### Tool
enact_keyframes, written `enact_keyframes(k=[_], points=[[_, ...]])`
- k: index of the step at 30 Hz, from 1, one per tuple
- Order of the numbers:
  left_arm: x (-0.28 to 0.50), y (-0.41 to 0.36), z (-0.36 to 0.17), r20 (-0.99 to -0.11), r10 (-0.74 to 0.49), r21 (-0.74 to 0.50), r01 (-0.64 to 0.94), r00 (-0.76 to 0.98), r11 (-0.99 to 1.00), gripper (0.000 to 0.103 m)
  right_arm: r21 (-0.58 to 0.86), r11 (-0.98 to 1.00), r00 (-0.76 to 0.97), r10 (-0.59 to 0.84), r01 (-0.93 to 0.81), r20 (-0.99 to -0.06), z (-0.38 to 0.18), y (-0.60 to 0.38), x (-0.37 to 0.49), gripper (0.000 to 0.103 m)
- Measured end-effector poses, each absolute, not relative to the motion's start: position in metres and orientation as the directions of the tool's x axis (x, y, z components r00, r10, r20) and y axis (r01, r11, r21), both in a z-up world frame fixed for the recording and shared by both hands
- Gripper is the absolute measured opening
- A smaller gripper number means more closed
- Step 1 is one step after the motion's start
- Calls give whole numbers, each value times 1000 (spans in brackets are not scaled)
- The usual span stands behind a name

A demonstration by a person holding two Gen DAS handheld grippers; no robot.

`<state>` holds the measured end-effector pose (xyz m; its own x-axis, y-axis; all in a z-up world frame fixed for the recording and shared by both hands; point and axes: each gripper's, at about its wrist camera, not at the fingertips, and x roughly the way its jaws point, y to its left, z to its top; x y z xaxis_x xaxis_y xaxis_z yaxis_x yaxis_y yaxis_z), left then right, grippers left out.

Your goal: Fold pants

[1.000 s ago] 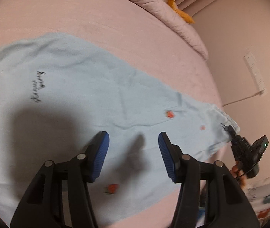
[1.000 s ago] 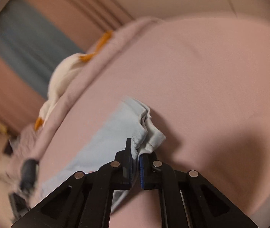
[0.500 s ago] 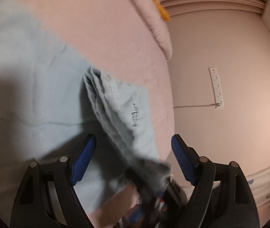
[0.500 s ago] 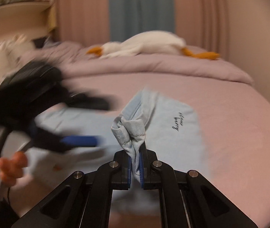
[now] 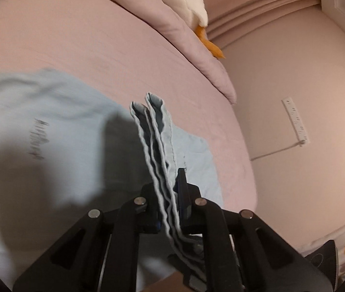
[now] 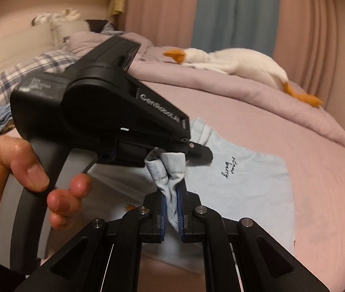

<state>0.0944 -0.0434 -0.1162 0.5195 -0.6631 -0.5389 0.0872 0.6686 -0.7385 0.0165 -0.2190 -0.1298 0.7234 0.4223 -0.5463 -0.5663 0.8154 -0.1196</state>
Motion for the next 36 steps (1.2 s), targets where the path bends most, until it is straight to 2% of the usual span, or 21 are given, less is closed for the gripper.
enact_keyframes(k=[3, 6, 8, 9, 11, 12, 13, 14, 16, 17, 21, 23, 26, 28, 30, 31, 34, 36], points=[[90, -32, -121, -562, -631, -716, 67, 534, 695, 8, -108, 788, 688, 451, -607, -568, -136, -200, 17, 7], [87, -19, -134, -625, -567, -659, 28, 537, 752, 9, -122, 759, 665, 466, -639, -584, -144, -183, 13, 7], [86, -13, -146, -674, -528, -616, 2, 517, 788, 17, -124, 749, 644, 458, -651, -614, -152, -174, 15, 7], [87, -11, -154, -692, -530, -615, -17, 489, 788, 14, -104, 745, 623, 463, -659, -631, -157, -172, 18, 7], [88, -6, -155, -676, -551, -640, -20, 490, 768, 20, -67, 736, 558, 447, -674, -699, -173, -168, 27, 20], [87, -5, -152, -680, -547, -632, -12, 488, 775, 24, -55, 742, 543, 435, -668, -718, -178, -168, 30, 22], [85, -1, -146, -686, -529, -612, -3, 499, 791, 33, -33, 745, 540, 451, -666, -711, -176, -172, 30, 27], [82, 3, -139, -691, -501, -587, 1, 521, 810, 44, -15, 740, 526, 464, -673, -713, -174, -176, 30, 38], [80, 11, -129, -685, -462, -560, 0, 563, 829, 52, 50, 727, 487, 508, -684, -710, -164, -188, 30, 44], [78, 15, -125, -680, -453, -554, 0, 577, 832, 52, 92, 722, 473, 538, -685, -698, -158, -198, 30, 44], [74, 13, -112, -643, -500, -578, 60, 581, 814, 46, 164, 769, 525, 558, -618, -643, -138, -240, 37, 44], [75, -12, -106, -634, -538, -577, 123, 555, 807, 25, 148, 827, 587, 498, -542, -638, -134, -259, 48, 44], [81, -53, -109, -660, -554, -541, 191, 508, 819, 11, 126, 910, 634, 368, -394, -680, -140, -283, 72, 44], [86, -71, -120, -700, -514, -485, 199, 496, 852, 9, 144, 928, 639, 343, -343, -689, -147, -295, 83, 44], [87, -75, -136, -763, -408, -384, 155, 502, 910, 8, 141, 937, 635, 322, -320, -702, -153, -300, 86, 44], [85, -71, -141, -776, -385, -369, 136, 499, 920, 4, 133, 940, 634, 313, -315, -707, -158, -300, 87, 44], [67, -44, -146, -779, -320, -323, 93, 539, 942, 2, 102, 944, 613, 284, -315, -737, -170, -292, 93, 44], [58, -34, -144, -773, -326, -326, 101, 544, 940, 3, 78, 944, 617, 270, -320, -739, -171, -292, 100, 44]])
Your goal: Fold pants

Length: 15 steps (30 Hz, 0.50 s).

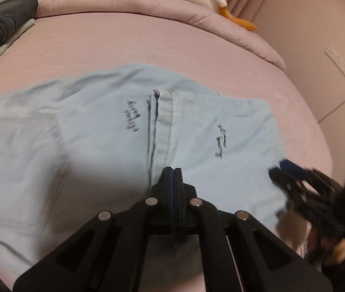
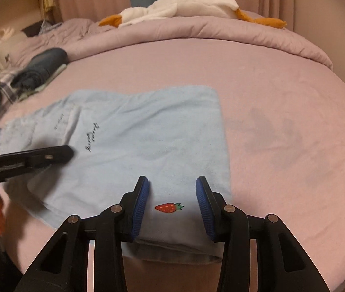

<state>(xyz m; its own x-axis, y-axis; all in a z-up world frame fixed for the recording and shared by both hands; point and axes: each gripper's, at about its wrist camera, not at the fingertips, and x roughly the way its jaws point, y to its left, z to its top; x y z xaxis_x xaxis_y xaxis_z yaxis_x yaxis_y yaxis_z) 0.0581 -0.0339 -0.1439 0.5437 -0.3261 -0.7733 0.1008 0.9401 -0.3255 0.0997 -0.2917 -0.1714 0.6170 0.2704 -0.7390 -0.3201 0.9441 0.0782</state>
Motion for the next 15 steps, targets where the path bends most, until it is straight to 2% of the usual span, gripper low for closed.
enact_keyframes(k=[4, 9, 10, 11, 13, 15], points=[[41, -28, -146, -774, -318, -308, 113, 548, 945, 2, 45, 948, 618, 242, -316, -748, -160, -286, 95, 44], [40, -22, -146, -770, -353, -353, 106, 532, 929, 2, 149, 868, 576, 433, -473, -693, -138, -252, 100, 44], [40, -23, -146, -767, -358, -360, 106, 532, 927, 2, 151, 847, 551, 456, -509, -699, -137, -235, 107, 41], [39, -22, -146, -765, -362, -364, 106, 532, 925, 2, 145, 831, 535, 469, -537, -703, -136, -221, 112, 33], [39, -24, -145, -762, -369, -371, 109, 533, 922, 2, 147, 792, 488, 499, -593, -716, -136, -192, 125, 26], [37, -23, -145, -760, -375, -375, 113, 530, 920, 2, 149, 770, 442, 501, -621, -744, -140, -161, 141, 22]])
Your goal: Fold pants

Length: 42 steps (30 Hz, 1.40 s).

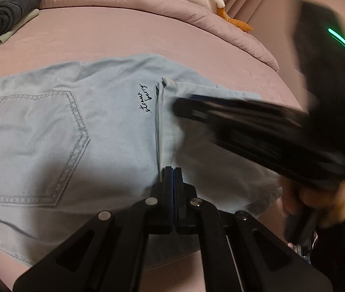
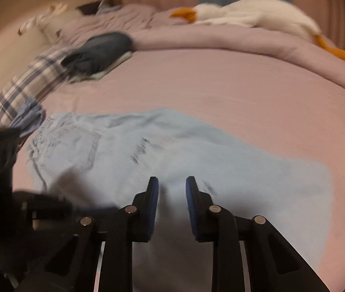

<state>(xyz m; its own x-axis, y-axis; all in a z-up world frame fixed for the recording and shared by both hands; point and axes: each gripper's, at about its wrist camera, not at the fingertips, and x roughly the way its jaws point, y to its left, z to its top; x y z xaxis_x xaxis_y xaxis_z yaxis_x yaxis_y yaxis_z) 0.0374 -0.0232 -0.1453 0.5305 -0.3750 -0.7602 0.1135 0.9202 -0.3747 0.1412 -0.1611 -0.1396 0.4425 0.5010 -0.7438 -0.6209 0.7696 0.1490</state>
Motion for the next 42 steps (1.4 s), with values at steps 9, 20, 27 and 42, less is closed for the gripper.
enact_keyframes(k=[9, 20, 27, 42], points=[[25, -14, -147, -752, -399, -397, 123, 525, 910, 3, 138, 807, 423, 437, -574, -794, -153, -121, 170, 20], [31, -17, -147, -753, -395, -390, 127, 526, 912, 3, -29, 838, 532, 319, -544, -784, -154, -191, 66, 20], [5, 13, -138, -741, -407, -438, 75, 535, 896, 11, -18, 855, 527, 302, -518, -794, -164, -224, 11, 21], [-92, 150, -140, -668, -365, -651, -273, 649, 708, 51, 164, 809, 530, 507, -564, -679, -135, -184, 14, 30]])
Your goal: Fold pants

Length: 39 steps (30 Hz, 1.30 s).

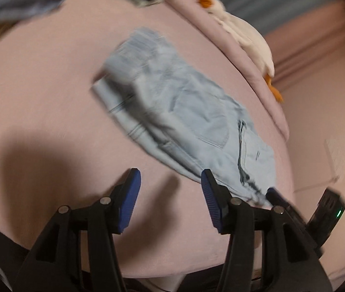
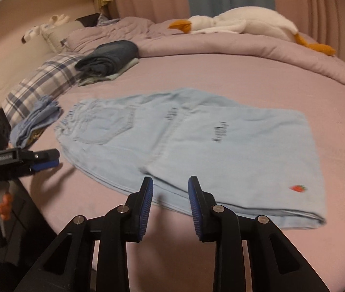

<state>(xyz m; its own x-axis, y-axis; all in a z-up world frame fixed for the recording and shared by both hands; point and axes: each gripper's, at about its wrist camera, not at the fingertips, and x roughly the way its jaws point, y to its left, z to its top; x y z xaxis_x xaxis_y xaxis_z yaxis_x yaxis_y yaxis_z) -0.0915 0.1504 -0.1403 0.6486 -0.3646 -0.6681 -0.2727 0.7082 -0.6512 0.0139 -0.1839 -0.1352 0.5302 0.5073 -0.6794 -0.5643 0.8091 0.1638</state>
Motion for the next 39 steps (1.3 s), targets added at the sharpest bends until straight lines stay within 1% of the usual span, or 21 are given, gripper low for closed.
enact_keyframes(k=[4, 9, 11, 15, 19, 20, 22, 23, 26, 28, 31, 32, 34, 38, 39], points=[[-81, 161, -148, -609, -395, -739, -311, 687, 598, 55, 135, 786, 515, 513, -603, -687, -134, -166, 7, 30], [-63, 173, -150, -565, -351, -791, -371, 747, 486, 55, 103, 780, 520, 503, -617, -691, -132, -168, 3, 30], [-56, 176, -148, -561, -312, -794, -393, 767, 463, 55, 113, 788, 523, 501, -605, -690, -131, -171, 5, 30], [-42, 181, -142, -566, -234, -774, -413, 790, 480, 55, 130, 798, 525, 499, -588, -689, -130, -172, 10, 30], [-24, 184, -140, -579, -206, -747, -412, 789, 522, 54, 148, 803, 524, 504, -578, -686, -126, -170, 17, 30], [-21, 187, -142, -580, -208, -745, -409, 788, 527, 51, 157, 803, 521, 507, -575, -687, -126, -169, 21, 30], [-18, 191, -147, -581, -232, -749, -402, 780, 527, 41, 163, 808, 515, 501, -566, -696, -126, -164, 31, 30], [-18, 193, -149, -583, -248, -751, -398, 773, 527, 31, 164, 810, 512, 497, -562, -701, -126, -161, 34, 30], [-22, 194, -150, -584, -277, -749, -375, 763, 547, 23, 157, 813, 499, 483, -561, -719, -128, -147, 50, 30], [-24, 192, -145, -588, -278, -730, -351, 760, 586, 21, 155, 807, 482, 481, -570, -732, -128, -135, 61, 30], [-26, 185, -131, -584, -268, -694, -300, 766, 655, 19, 147, 800, 460, 473, -582, -751, -129, -113, 82, 30], [-27, 182, -125, -581, -262, -678, -280, 771, 680, 19, 139, 799, 458, 466, -585, -757, -129, -106, 88, 23], [-27, 177, -117, -576, -250, -651, -251, 779, 717, 19, 131, 813, 450, 439, -568, -778, -132, -91, 108, 15], [-22, 170, -107, -571, -233, -603, -209, 787, 770, 19, 127, 835, 406, 386, -535, -828, -150, -73, 137, 8], [-21, 169, -106, -572, -230, -596, -205, 788, 776, 19, 121, 834, 384, 371, -538, -845, -158, -69, 140, 8]])
